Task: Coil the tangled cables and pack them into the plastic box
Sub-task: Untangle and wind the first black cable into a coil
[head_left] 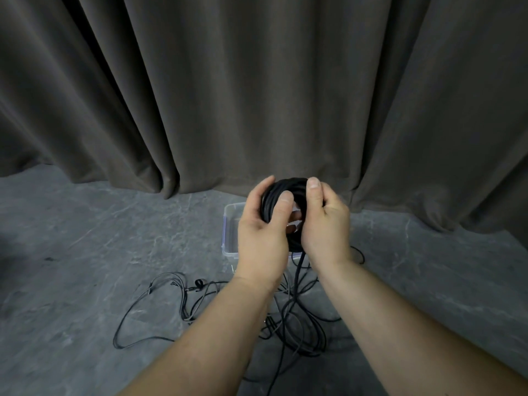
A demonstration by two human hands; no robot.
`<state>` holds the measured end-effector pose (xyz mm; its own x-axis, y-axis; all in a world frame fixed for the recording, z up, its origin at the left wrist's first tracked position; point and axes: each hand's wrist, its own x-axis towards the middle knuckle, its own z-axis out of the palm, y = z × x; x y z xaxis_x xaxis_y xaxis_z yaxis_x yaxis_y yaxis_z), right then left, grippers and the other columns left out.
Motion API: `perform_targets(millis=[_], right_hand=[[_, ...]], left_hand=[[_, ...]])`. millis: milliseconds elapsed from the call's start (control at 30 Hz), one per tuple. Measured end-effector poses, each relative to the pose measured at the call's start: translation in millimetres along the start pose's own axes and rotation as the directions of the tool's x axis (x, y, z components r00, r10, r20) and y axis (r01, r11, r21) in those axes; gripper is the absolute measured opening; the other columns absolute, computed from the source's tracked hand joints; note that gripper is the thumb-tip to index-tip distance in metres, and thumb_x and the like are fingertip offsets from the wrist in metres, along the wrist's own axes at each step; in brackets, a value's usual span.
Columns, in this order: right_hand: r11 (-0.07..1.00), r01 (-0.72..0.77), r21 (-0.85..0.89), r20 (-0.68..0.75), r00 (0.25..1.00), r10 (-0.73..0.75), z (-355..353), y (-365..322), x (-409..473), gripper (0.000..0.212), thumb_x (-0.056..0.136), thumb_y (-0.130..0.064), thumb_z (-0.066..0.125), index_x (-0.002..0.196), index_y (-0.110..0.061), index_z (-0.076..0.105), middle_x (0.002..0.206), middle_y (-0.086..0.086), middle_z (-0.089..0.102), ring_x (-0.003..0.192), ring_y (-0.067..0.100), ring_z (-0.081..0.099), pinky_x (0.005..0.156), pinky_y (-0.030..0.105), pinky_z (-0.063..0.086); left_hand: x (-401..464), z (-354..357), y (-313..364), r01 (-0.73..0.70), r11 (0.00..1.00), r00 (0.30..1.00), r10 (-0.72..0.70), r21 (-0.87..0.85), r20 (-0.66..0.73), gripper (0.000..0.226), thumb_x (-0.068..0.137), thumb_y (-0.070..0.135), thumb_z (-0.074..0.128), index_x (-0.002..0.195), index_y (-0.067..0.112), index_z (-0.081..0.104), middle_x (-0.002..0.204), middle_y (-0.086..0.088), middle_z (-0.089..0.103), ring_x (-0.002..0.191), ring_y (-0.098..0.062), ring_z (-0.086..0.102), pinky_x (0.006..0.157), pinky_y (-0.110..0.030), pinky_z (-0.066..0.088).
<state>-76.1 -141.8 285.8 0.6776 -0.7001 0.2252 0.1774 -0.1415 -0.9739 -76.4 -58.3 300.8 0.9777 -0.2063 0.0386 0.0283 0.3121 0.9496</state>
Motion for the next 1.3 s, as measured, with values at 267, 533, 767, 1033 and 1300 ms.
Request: perform_targets(millis=[267,533,767,1033,1300], right_hand=[[0.999,-0.023,0.035,0.25,0.968,0.013,-2.1,2.8,1.9,0.024,0.096,-0.041,0.042,0.103,-0.04,0.064,0.101,-0.008,0.07,0.093,0.01,0.065,0.087,0.039,0.054],[0.881,-0.087,-0.464,0.741,0.506,0.44,-47.8,10.0,5.2,0.038,0.079,-0.021,0.055,0.114,-0.033,0.047,0.084,0.004,0.071,0.071,0.014,0.069,0.075,0.03,0.053],[0.841,0.181,-0.51,0.363,0.931,0.021,-56.5,18.3,18.0,0.028,0.087,-0.003,0.054,0.082,-0.031,0.053,0.08,-0.005,0.065,0.075,0.021,0.065,0.074,0.036,0.053],[0.517,0.581,-0.629,0.723,0.682,0.113,-41.8,-39.4,6.6,0.026,0.08,-0.014,0.054,0.091,-0.027,0.074,0.081,-0.016,0.068,0.081,0.0,0.059,0.072,0.017,0.044],[0.944,0.241,-0.227,0.791,0.611,0.035,-37.7,-59.0,8.3,0.033,0.079,0.008,0.057,0.081,-0.02,0.076,0.072,-0.008,0.069,0.059,0.003,0.055,0.062,0.016,0.042]], left_hand=[[7.2,-0.7,9.6,-0.082,0.994,0.989,0.09,0.072,-0.115,0.014,0.092,0.016,0.062,0.099,0.026,0.068,0.065,0.007,0.057,0.052,-0.006,0.047,0.049,-0.022,0.043],[33.5,-28.8,17.0,-0.135,0.988,0.938,0.152,0.077,-0.312,0.019,0.078,0.041,0.068,0.092,0.03,0.072,0.069,0.006,0.058,0.057,-0.011,0.044,0.062,-0.036,0.044],[51.0,-52.8,20.2,-0.182,0.982,0.86,0.187,0.057,-0.475,0.033,0.068,0.052,0.065,0.093,0.032,0.072,0.087,0.001,0.063,0.084,-0.021,0.049,0.094,-0.067,0.041],[44.6,-52.2,13.3,-0.17,0.906,0.9,0.303,0.389,-0.313,0.015,0.09,0.024,0.065,0.105,0.027,0.065,0.097,0.017,0.065,0.097,-0.002,0.061,0.094,-0.022,0.048],[32.4,-34.9,1.2,-0.125,0.923,0.989,0.146,0.365,-0.032,0.012,0.087,0.021,0.069,0.092,0.031,0.068,0.093,0.004,0.071,0.094,-0.012,0.066,0.093,-0.034,0.052]])
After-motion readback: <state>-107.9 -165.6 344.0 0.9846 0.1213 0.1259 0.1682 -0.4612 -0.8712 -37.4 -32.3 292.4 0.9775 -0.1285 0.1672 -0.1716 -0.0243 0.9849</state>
